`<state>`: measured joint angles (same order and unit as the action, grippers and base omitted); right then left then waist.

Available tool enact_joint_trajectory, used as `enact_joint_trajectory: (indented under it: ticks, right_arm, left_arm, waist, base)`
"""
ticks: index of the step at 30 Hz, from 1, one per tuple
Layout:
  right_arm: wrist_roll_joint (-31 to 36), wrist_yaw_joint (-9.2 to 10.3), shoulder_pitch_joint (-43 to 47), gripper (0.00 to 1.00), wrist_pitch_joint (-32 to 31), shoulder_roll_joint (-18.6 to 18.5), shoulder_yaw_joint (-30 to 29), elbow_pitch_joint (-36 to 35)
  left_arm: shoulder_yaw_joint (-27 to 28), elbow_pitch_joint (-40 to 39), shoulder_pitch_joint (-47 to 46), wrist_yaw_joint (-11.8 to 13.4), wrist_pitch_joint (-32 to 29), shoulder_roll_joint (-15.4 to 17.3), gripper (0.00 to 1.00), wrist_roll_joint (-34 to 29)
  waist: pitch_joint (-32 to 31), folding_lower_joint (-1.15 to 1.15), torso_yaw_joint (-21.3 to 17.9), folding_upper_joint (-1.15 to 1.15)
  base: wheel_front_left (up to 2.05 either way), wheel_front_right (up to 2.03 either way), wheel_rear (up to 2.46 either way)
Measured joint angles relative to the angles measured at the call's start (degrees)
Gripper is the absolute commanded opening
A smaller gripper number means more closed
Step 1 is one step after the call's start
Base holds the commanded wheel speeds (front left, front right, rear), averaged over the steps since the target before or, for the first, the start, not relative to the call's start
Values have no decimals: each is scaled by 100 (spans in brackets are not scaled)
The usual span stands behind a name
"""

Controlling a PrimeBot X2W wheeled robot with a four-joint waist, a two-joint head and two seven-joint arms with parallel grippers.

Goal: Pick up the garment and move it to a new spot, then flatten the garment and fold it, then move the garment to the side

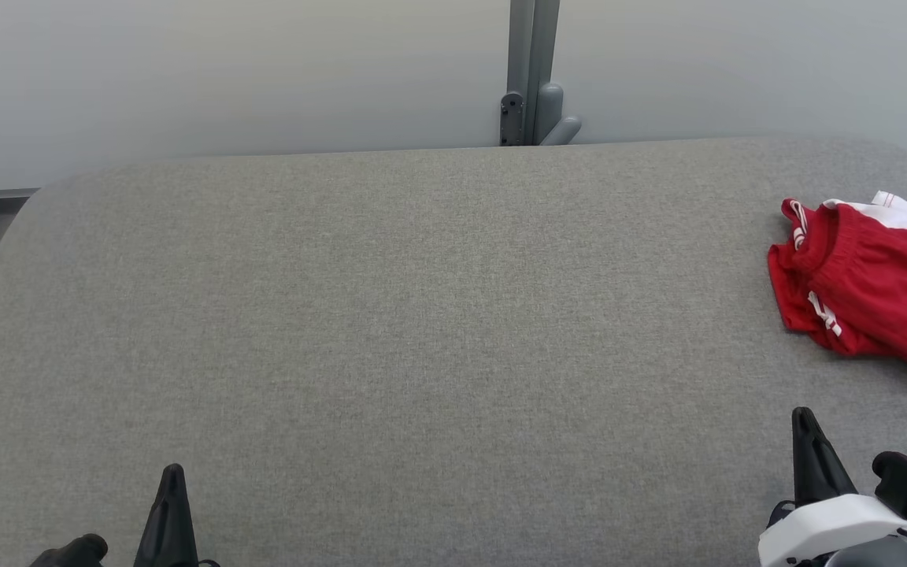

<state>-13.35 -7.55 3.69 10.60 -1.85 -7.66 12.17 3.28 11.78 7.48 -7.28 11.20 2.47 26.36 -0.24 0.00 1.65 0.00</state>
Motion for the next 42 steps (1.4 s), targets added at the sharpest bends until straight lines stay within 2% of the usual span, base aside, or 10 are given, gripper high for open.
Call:
enact_joint_trajectory:
  ticks: [20,42]
  right_arm:
    - [-2101,1,-242,0,-442,-21,49,30]
    - [-3943,2,-480,0,-846,-40,69,83]
  left_arm:
    - [45,67,-364,0,-437,20,0,1772]
    - [103,135,-660,0,-846,36,0,3342]
  waist:
    - [8,0,-30,0]
    - [16,0,-62,0]
  base:
    - [0,0,0]
    - [0,0,0]
